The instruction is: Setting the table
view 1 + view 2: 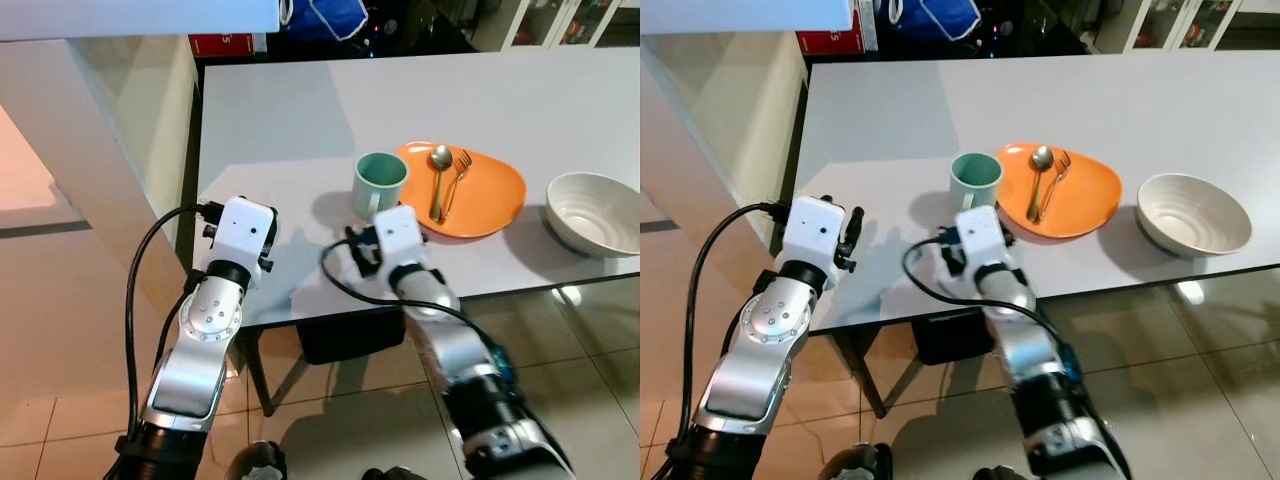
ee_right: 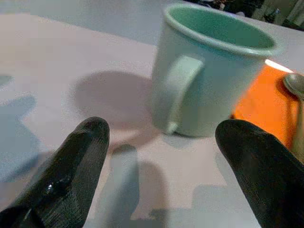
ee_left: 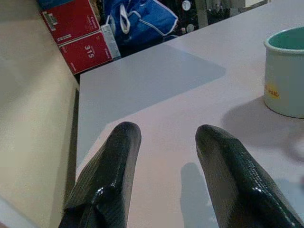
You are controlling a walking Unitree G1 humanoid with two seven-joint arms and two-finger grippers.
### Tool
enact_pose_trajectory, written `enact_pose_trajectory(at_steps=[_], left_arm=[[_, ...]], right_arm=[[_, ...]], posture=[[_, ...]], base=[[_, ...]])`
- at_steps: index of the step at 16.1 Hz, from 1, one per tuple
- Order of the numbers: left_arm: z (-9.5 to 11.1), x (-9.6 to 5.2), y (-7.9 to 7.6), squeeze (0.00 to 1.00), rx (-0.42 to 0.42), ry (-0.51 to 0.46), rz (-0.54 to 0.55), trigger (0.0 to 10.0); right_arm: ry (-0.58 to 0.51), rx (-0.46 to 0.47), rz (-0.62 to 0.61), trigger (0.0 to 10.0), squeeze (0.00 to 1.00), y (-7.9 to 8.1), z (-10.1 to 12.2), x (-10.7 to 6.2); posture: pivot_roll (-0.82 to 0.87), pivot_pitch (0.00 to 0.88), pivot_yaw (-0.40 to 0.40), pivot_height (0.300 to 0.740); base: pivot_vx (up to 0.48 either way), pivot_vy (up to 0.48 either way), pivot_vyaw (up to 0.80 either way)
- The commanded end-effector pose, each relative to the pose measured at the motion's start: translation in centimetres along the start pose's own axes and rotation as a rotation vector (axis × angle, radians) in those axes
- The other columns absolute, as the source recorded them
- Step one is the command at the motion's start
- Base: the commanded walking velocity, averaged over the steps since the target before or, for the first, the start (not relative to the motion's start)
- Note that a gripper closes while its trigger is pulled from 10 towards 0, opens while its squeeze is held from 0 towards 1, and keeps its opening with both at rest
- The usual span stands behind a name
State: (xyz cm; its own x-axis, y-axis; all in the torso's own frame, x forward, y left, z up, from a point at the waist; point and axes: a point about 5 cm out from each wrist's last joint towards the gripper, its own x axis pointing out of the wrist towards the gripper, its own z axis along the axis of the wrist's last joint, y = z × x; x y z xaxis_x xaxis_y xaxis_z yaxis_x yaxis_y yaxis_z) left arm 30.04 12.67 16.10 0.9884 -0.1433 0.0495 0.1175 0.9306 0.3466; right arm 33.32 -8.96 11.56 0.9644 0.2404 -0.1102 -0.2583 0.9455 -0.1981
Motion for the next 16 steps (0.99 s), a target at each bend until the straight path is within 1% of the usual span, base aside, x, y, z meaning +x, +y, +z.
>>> enact_pose_trajectory(at_steps=[1, 2, 3, 4, 6, 8, 9, 11, 13, 14, 15, 16], left_arm=[[0.4, 0.5, -0.3, 0.00, -0.001, -0.021, -0.022, 10.0], [0.3, 0.7, -0.3, 0.00, -0.005, -0.020, -0.024, 10.0], [-0.1, 1.2, -0.4, 0.00, -0.051, 0.005, -0.027, 10.0], [-0.5, 1.6, -0.3, 0.00, -0.077, 0.022, -0.027, 10.0], [-1.0, 2.3, -0.2, 0.00, -0.098, 0.042, -0.030, 10.0], [-1.1, 2.7, -0.4, 0.00, -0.106, 0.044, -0.041, 10.0], [-1.4, 2.9, -0.6, 0.00, -0.130, 0.059, -0.046, 10.0], [-1.8, 3.4, -1.0, 0.00, -0.198, 0.085, -0.048, 10.0], [-2.0, 3.5, -1.1, 0.00, -0.250, 0.088, -0.040, 10.0], [-1.9, 3.6, -1.2, 0.00, -0.261, 0.085, -0.037, 10.0], [-1.8, 3.5, -1.2, 0.00, -0.258, 0.079, -0.038, 10.0], [-1.8, 3.4, -1.3, 0.00, -0.257, 0.077, -0.040, 10.0]], right_arm=[[0.003, -0.008, -0.006, 10.0, 0.00, -0.6, -0.1, -0.5], [0.000, -0.005, -0.007, 10.0, 0.00, -0.8, -0.1, -0.6], [-0.028, 0.013, 0.009, 10.0, 0.00, -1.5, -0.1, -0.9], [-0.037, 0.046, 0.021, 10.0, 0.00, -2.2, -0.2, -1.1], [-0.049, 0.133, 0.021, 10.0, 0.00, -3.9, -0.1, -1.4], [-0.069, 0.140, 0.014, 10.0, 0.00, -4.7, 0.1, -1.5], [-0.088, 0.146, 0.008, 10.0, 0.00, -5.0, 0.2, -1.7], [-0.082, 0.136, -0.023, 10.0, 0.00, -5.1, 0.0, -1.8], [-0.056, 0.135, -0.028, 10.0, 0.00, -4.0, -0.5, -1.5], [-0.052, 0.139, -0.031, 10.0, 0.00, -3.7, -0.5, -1.3], [-0.041, 0.134, -0.035, 10.0, 0.16, -3.1, -0.5, -0.9], [-0.040, 0.158, -0.044, 10.0, 1.00, -2.9, -0.5, -0.6]], posture=[[0.07, 0.049, 0.003, 0.740], [0.07, 0.047, 0.006, 0.740], [0.05, 0.032, 0.018, 0.740], [0.03, 0.021, 0.026, 0.740], [0.01, 0.012, 0.036, 0.740], [-0.01, 0.006, 0.040, 0.740], [-0.02, 0.000, 0.046, 0.740], [-0.05, 0.000, 0.053, 0.740], [-0.05, 0.004, 0.064, 0.740], [-0.05, 0.007, 0.067, 0.740], [-0.05, 0.012, 0.072, 0.740], [-0.04, 0.016, 0.076, 0.740]], base=[[0.000, 0.000, 0.00], [0.000, 0.000, 0.00], [0.000, 0.000, 0.00], [0.000, 0.000, 0.00], [0.000, 0.000, 0.00], [0.000, 0.000, 0.00], [0.000, 0.000, 0.00], [0.000, 0.000, 0.00], [0.000, 0.000, 0.00], [0.000, 0.000, 0.00], [0.000, 0.000, 0.00], [0.000, 0.000, 0.00]])
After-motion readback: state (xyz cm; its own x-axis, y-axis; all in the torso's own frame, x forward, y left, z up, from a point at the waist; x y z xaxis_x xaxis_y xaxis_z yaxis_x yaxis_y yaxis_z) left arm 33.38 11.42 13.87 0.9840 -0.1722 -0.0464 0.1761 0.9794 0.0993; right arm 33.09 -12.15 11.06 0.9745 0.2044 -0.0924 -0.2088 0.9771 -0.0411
